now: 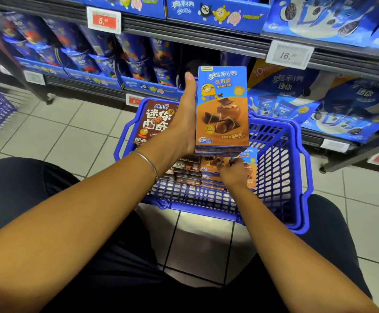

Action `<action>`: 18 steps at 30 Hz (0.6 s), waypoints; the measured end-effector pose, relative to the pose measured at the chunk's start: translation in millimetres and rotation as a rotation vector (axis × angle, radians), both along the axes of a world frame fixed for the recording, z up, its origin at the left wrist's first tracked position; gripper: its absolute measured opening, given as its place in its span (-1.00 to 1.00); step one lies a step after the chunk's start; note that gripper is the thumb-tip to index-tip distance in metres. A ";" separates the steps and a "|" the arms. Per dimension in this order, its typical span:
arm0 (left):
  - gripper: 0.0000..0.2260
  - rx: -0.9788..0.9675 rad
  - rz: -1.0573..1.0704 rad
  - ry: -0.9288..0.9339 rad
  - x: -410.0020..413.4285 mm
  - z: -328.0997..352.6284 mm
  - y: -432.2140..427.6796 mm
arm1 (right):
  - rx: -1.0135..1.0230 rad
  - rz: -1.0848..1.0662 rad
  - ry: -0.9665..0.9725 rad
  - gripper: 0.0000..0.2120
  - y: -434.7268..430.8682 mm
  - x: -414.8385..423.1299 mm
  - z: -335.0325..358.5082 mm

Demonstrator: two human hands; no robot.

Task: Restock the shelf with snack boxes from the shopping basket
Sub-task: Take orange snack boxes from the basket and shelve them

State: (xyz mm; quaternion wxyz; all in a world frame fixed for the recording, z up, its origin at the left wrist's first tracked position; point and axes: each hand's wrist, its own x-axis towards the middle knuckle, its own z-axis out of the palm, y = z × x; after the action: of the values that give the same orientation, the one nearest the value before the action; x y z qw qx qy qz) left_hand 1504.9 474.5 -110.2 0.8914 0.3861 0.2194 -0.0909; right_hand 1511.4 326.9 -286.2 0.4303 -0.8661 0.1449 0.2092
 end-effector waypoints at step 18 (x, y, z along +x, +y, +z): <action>-0.24 0.117 0.063 0.104 -0.3 -3.7 12.2 | 0.682 -0.539 -0.526 -0.66 -30.3 14.7 145.1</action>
State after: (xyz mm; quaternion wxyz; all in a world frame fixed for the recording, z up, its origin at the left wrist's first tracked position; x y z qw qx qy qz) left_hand 1504.6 486.7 -113.9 0.8570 0.4253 0.2823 -0.0700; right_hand 1526.0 296.7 -141.0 0.7491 -0.6316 0.1732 -0.0992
